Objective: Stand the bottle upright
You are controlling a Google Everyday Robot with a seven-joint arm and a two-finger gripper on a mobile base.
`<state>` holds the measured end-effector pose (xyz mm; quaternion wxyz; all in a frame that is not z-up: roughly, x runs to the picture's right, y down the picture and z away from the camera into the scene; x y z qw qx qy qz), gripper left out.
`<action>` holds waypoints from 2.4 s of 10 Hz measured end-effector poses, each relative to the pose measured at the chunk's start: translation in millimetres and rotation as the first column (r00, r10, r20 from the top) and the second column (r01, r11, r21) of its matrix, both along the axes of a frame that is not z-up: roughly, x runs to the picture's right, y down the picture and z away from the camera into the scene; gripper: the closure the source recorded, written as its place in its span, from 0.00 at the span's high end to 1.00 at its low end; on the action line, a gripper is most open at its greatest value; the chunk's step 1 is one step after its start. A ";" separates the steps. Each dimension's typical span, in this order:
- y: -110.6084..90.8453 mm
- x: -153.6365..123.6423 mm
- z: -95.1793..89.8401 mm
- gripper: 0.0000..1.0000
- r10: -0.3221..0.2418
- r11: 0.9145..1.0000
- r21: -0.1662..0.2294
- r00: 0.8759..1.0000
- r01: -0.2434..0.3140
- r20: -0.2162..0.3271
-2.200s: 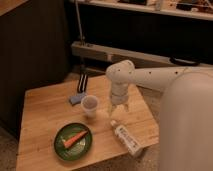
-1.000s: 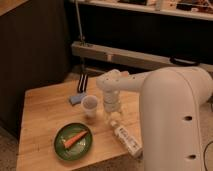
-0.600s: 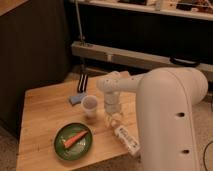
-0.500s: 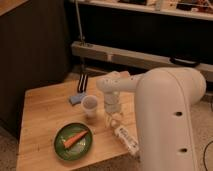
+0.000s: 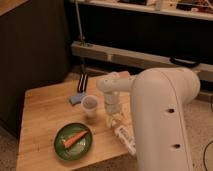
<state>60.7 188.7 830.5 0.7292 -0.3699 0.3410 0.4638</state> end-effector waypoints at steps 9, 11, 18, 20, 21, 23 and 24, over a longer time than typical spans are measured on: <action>0.1 7.4 1.1 0.23 0.003 1.000 0.017 0.999 -0.002 -0.044; -1.4 7.4 1.9 0.23 0.005 1.000 0.022 0.999 -0.004 -0.049; -51.4 10.1 -17.6 0.23 0.111 0.971 0.214 0.994 -0.105 -0.014; -73.2 7.3 -23.5 0.23 0.120 0.957 0.267 0.993 -0.116 0.004; -84.0 6.0 -29.5 0.23 0.123 0.950 0.287 0.992 -0.121 0.010; -117.6 7.4 -49.1 0.23 0.127 0.927 0.353 0.992 -0.124 0.015; -128.2 8.7 -55.7 0.23 0.129 0.918 0.376 0.991 -0.125 0.015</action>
